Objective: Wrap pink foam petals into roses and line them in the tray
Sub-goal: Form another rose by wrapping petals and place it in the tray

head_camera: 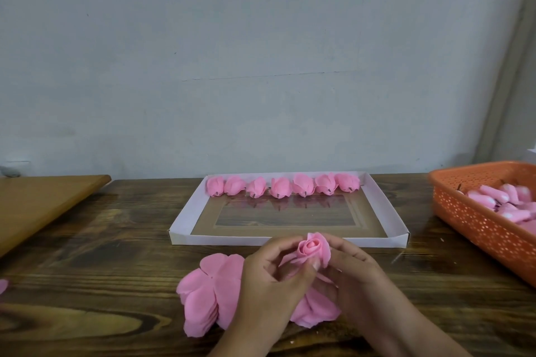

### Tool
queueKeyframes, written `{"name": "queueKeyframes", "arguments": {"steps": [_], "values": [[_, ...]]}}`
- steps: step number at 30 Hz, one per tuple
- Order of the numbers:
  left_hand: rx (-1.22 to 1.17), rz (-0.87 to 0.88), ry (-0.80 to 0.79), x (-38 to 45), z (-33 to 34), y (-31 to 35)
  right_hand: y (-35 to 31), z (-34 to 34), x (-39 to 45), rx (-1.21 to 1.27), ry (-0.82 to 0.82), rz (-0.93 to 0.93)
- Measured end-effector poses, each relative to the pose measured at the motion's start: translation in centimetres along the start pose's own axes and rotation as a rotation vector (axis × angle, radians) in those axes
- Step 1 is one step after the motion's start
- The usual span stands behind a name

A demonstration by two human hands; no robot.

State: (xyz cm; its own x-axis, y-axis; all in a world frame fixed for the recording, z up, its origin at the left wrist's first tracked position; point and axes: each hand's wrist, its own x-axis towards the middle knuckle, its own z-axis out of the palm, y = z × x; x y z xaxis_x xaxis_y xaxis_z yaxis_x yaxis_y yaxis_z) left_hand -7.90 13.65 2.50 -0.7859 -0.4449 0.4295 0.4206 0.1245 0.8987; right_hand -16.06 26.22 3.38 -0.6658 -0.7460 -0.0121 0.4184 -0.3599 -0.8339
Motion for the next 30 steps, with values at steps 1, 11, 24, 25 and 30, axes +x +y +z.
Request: {"name": "queueKeyframes", "arguments": {"steps": [1, 11, 24, 25, 30], "values": [[0.002, 0.006, 0.001, 0.0, 0.0, 0.0, -0.1, 0.1, -0.1, 0.048, -0.010, 0.021], [0.078, 0.016, -0.042, -0.2, -0.1, 0.9, -0.6, 0.0, -0.5, 0.204, -0.202, 0.141], [0.008, -0.020, -0.103, 0.0, -0.5, 1.3, -0.8, -0.4, -0.4, 0.125, -0.183, 0.079], [-0.012, -0.050, -0.111, 0.0, -0.5, 1.3, -0.8, -0.4, -0.4, 0.098, -0.171, 0.070], [-0.017, -0.089, -0.102, 0.2, -0.7, 1.3, -0.8, -0.5, -0.4, -0.022, -0.124, 0.068]]}}
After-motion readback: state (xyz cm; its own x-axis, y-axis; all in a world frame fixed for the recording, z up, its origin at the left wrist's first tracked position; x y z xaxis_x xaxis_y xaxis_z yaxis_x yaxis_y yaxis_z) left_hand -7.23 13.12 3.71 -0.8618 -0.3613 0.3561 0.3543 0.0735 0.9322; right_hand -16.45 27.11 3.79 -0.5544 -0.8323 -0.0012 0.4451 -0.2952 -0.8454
